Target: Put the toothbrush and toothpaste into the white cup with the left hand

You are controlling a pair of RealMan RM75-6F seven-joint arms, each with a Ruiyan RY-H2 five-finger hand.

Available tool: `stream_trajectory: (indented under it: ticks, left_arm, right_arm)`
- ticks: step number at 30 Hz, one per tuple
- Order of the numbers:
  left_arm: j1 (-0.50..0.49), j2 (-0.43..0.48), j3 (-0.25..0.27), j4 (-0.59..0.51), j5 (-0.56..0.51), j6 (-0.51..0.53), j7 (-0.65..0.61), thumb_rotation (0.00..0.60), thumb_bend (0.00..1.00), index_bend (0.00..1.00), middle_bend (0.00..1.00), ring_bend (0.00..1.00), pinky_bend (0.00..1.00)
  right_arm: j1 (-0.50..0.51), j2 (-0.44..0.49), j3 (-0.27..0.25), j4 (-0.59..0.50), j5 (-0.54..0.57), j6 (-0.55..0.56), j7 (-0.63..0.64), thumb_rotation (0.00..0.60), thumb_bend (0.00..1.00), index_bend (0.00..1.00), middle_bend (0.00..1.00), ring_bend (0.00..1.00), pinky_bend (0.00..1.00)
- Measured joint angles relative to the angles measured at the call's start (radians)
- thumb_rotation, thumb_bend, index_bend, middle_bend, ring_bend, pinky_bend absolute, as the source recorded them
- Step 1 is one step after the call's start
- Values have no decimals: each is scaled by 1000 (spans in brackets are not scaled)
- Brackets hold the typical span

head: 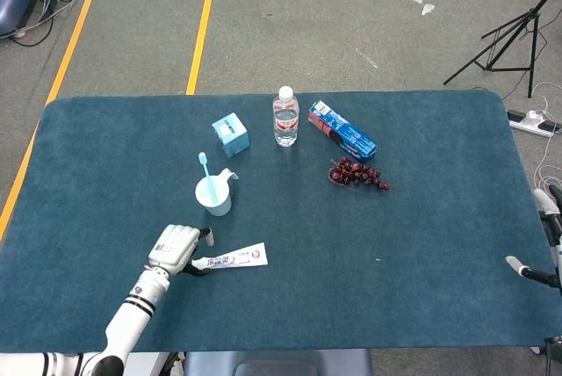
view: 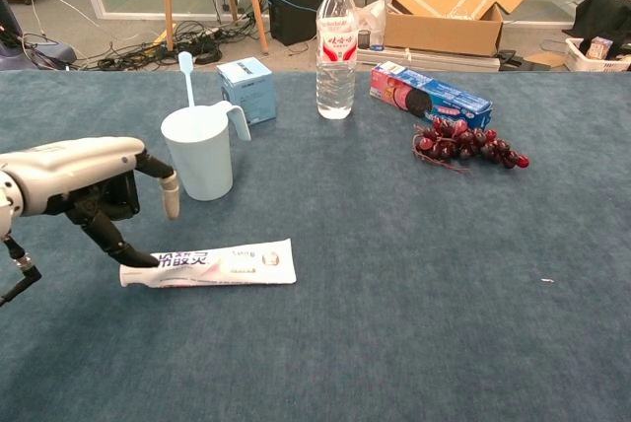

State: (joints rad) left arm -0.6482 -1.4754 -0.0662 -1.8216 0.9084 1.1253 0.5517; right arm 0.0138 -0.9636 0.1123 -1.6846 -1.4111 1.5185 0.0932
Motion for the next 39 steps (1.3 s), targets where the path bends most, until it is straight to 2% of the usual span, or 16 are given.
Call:
stream_trajectory:
  ticks: [25,39]
  left_arm:
    - [-26,-81,-26,94,-113,-55,-9,600,0,480,1000,1000,1000]
    - [-32,-116,-19,153,-110,-56,-9,600,0,513,1000,1000,1000]
  right_arm:
    - [-7,9,6,6,5,7,26,600,0,13,0,0,261]
    - [-9,11,8,5,4,6,31,600,0,14,0,0,261]
